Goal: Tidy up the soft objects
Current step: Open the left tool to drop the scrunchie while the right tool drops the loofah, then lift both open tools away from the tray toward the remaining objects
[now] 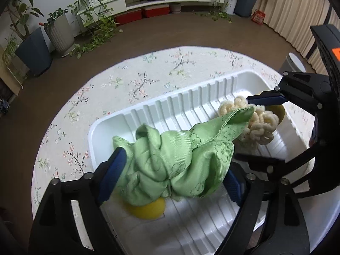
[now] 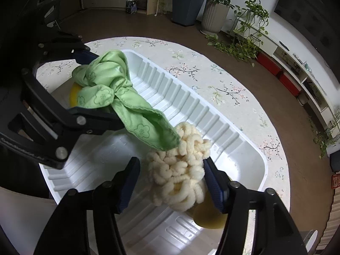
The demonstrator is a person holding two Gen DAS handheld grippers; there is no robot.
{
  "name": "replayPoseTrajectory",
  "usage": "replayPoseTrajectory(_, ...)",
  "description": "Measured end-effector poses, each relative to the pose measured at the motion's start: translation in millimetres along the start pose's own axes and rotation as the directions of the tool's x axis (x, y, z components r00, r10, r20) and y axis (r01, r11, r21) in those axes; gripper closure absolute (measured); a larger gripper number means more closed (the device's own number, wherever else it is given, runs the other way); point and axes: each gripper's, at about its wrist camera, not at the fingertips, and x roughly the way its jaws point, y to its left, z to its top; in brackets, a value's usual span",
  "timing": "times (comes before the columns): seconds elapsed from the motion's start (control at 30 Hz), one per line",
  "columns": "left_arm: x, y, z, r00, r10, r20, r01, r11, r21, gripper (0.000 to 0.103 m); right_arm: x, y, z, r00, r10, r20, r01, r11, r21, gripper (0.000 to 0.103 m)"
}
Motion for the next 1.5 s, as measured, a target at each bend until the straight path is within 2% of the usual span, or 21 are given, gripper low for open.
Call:
replayPoseTrajectory(0.1, -9, 6, 1, 0.999, -0.002, 0.041, 0.003, 1.0, -0.027, 0.0, -5, -1, -1, 1.0, -0.013, 0.014, 0.013, 1.0, -0.001, 0.018)
replayPoseTrajectory(0.3, -29, 14, 7, 0.993, 0.016, 0.116, -0.008, 0.998, -0.069, 0.0, -18, -5, 1, 0.999, -0.032, 0.037, 0.032, 0.999, 0.001, 0.0)
replayPoseTrajectory(0.73, -61, 29, -3, 0.982, 0.056, 0.18, -0.036, 0.993, -0.111, 0.0, -53, -37, 2, 0.984, -0.118, 0.131, 0.104, 0.988, 0.112, 0.0)
replayPoseTrajectory(1.0, -86, 48, -29, 0.976, 0.072, 0.205, -0.033, 0.982, -0.187, 0.0, -81, -66, -15, 0.973, -0.174, 0.154, 0.137, 0.964, 0.227, 0.0)
replayPoseTrajectory(1.23, -111, 60, -65, 0.971, 0.089, 0.223, -0.032, 0.968, -0.247, 0.0, -108, -86, -47, 0.961, -0.23, 0.15, 0.173, 0.931, 0.322, 0.0)
replayPoseTrajectory(1.5, -139, 58, -125, 0.962, 0.088, 0.26, 0.0, 0.948, -0.319, 0.0, -146, -97, -107, 0.954, -0.244, 0.177, 0.135, 0.871, 0.473, 0.0)
